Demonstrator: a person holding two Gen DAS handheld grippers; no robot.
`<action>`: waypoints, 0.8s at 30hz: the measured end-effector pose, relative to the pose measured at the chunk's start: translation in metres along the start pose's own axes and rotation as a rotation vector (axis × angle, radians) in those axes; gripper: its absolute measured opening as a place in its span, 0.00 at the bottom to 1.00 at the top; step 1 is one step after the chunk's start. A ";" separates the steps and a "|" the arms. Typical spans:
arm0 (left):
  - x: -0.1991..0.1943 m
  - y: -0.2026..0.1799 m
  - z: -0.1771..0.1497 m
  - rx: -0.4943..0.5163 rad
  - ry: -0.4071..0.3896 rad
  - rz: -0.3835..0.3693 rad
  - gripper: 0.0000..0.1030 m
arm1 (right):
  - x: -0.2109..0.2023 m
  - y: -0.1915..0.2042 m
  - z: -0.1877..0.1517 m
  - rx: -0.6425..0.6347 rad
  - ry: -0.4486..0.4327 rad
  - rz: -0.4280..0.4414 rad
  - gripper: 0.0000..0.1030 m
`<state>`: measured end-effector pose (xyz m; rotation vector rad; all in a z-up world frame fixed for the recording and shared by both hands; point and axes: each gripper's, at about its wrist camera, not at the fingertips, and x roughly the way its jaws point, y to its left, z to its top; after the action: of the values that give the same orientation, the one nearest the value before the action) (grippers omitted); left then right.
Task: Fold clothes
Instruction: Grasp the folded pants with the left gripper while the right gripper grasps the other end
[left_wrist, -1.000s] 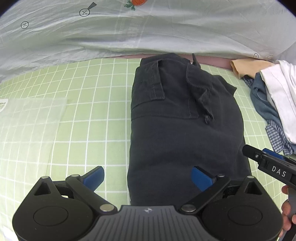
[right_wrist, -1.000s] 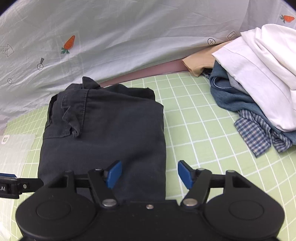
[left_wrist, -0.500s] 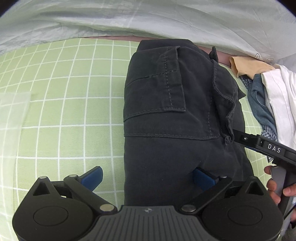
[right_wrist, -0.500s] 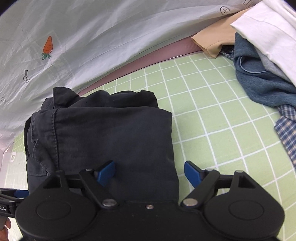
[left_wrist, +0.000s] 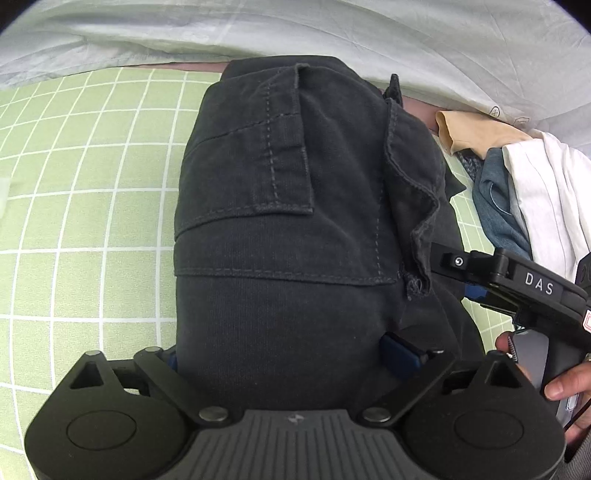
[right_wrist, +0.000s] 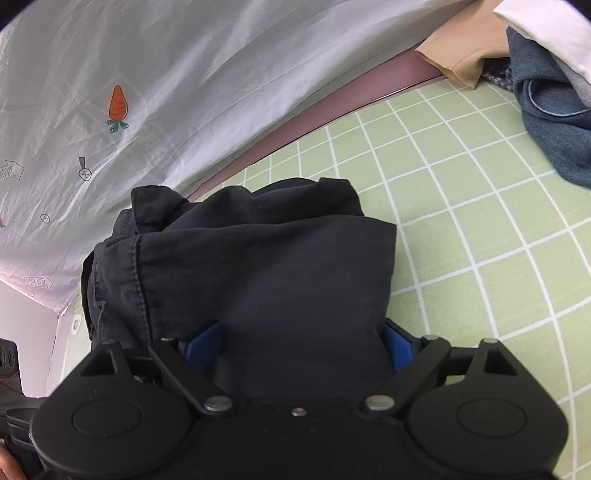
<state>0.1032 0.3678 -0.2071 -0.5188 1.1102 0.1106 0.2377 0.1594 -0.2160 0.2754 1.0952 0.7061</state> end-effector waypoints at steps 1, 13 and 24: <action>-0.002 -0.003 0.000 0.000 -0.009 0.011 0.86 | 0.001 0.001 -0.001 0.009 0.003 0.004 0.87; -0.051 -0.018 -0.046 -0.052 -0.047 0.103 0.53 | -0.039 0.014 -0.026 0.044 0.037 0.015 0.27; -0.128 0.029 -0.114 -0.196 -0.104 0.097 0.53 | -0.075 0.079 -0.075 -0.014 0.066 0.079 0.27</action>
<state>-0.0591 0.3637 -0.1434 -0.6270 1.0283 0.3301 0.1212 0.1609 -0.1539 0.2864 1.1469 0.7973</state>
